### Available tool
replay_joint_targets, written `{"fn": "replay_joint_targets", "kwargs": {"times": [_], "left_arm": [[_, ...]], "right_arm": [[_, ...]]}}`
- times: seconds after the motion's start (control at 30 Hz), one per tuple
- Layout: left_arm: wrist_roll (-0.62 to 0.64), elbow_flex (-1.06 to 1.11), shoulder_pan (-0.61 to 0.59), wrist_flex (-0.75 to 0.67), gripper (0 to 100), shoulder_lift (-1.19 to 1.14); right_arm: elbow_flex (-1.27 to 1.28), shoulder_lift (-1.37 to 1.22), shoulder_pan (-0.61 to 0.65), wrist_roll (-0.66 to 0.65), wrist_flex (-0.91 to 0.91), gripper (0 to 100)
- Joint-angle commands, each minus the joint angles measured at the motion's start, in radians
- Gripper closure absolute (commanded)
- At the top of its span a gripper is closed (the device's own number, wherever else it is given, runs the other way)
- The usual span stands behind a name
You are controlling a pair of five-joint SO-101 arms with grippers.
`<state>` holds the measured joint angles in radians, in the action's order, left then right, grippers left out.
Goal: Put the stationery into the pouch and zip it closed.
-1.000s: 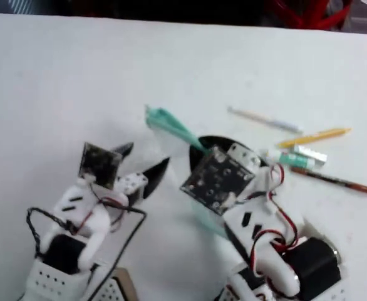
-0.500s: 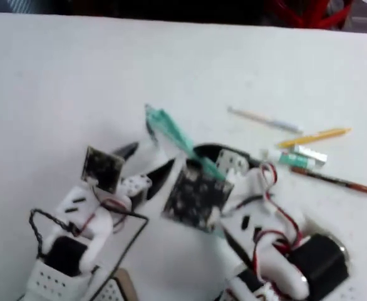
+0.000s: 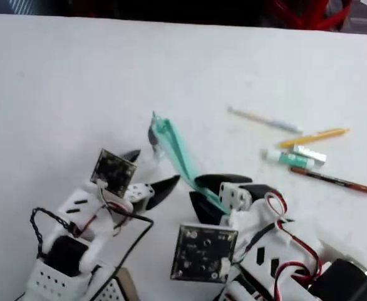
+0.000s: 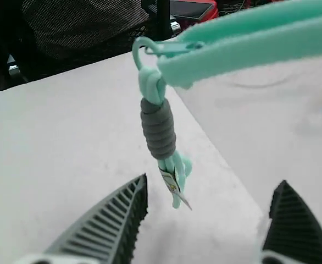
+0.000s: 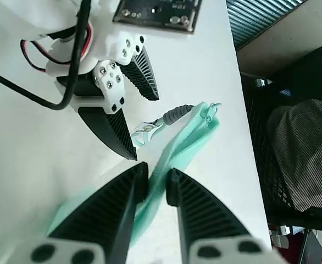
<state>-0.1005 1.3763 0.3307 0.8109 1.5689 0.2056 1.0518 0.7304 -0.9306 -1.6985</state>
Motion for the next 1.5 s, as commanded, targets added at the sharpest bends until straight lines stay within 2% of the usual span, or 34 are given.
{"fn": "replay_joint_targets", "kwargs": {"times": [0.0, 0.13, 0.23, 0.4, 0.57, 0.73, 0.87, 0.97, 1.1, 1.3, 1.47], "left_arm": [[-0.008, -0.078, -0.061, 0.011, 65, 0.008], [-0.032, -0.092, -0.093, 0.011, 65, 0.008], [-0.172, -0.091, -0.07, 0.032, 64, 0.03], [-0.33, -0.083, 0.108, 0.106, 63, 0.179], [-0.336, -0.084, 0.226, 0.137, 63, 0.262], [-0.334, -0.035, 0.223, 0.12, 63, 0.257], [-0.333, 0.04, 0.216, 0.044, 63, 0.257], [-0.336, 0.086, 0.142, -0.04, 63, 0.254], [-0.333, 0.115, 0.021, -0.055, 63, 0.254], [-0.336, 0.12, 0.045, -0.118, 63, 0.249], [-0.336, 0.118, 0.124, -0.103, 63, 0.249]], "right_arm": [[0.077, 0.024, 0.015, -0.052, -0.019, 98.1], [0.112, 0.061, -0.082, -0.141, -0.019, 98.1], [0.13, 0.065, -0.179, -0.221, -0.019, 98.1], [0.187, 0.074, -0.225, -0.276, -0.019, 98.0], [0.189, 0.074, -0.225, -0.304, -0.022, 98.0], [0.189, 0.074, -0.228, -0.387, -0.022, 98.1], [0.19, 0.074, -0.226, -0.446, -0.024, 98.1], [0.189, 0.076, -0.226, -0.465, -0.024, 98.1], [0.187, 0.076, -0.222, -0.465, -0.024, 98.1], [0.189, 0.076, -0.117, -0.457, -0.024, 98.1], [0.192, 0.076, -0.102, -0.457, -0.024, 98.1]]}}
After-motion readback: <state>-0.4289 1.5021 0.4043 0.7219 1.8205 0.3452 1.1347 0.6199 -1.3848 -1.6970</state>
